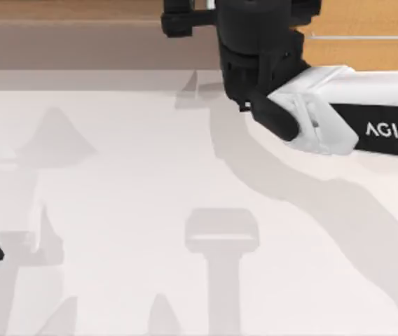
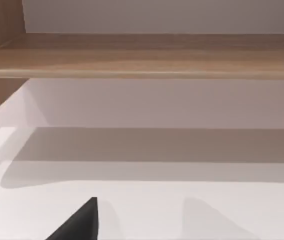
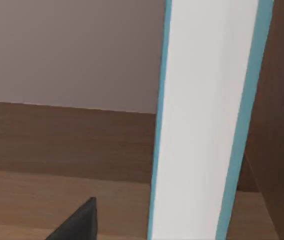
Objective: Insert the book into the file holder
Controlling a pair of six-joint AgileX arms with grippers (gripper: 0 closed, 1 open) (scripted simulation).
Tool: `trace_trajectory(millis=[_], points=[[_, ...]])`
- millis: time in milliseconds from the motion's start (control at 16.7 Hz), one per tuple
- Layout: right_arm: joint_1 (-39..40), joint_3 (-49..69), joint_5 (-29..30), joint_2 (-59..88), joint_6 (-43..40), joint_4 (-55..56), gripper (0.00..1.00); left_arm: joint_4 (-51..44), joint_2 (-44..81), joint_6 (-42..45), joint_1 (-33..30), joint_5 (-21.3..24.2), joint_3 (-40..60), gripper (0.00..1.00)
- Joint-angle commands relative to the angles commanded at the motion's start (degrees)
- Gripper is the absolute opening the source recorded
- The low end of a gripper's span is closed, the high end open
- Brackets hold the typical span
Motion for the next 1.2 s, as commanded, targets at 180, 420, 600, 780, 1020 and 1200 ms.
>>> trace_trajectory(millis=[180,420,600,780,1020,1200], points=[[-0.6,7.2,0.6,8.3,-0.1,3.0,1.0,0.0,0.0,0.0,0.0,0.0,0.0,1.0],[-2.3,12.4,1.2,13.7,-0.2,5.3,1.0,0.0,0.0,0.0,0.0,0.0,0.0,1.0],[-2.4,12.7,1.2,14.0,-0.2,5.5,1.0,0.0,0.0,0.0,0.0,0.0,0.0,1.0],[-2.0,12.5,1.3,13.8,-0.2,5.3,1.0,0.0,0.0,0.0,0.0,0.0,0.0,1.0],[-0.3,13.4,3.3,14.3,-0.2,5.1,1.0,0.0,0.0,0.0,0.0,0.0,0.0,1.0],[-1.4,15.6,2.1,16.1,-0.2,4.6,1.0,0.0,0.0,0.0,0.0,0.0,0.0,1.0]])
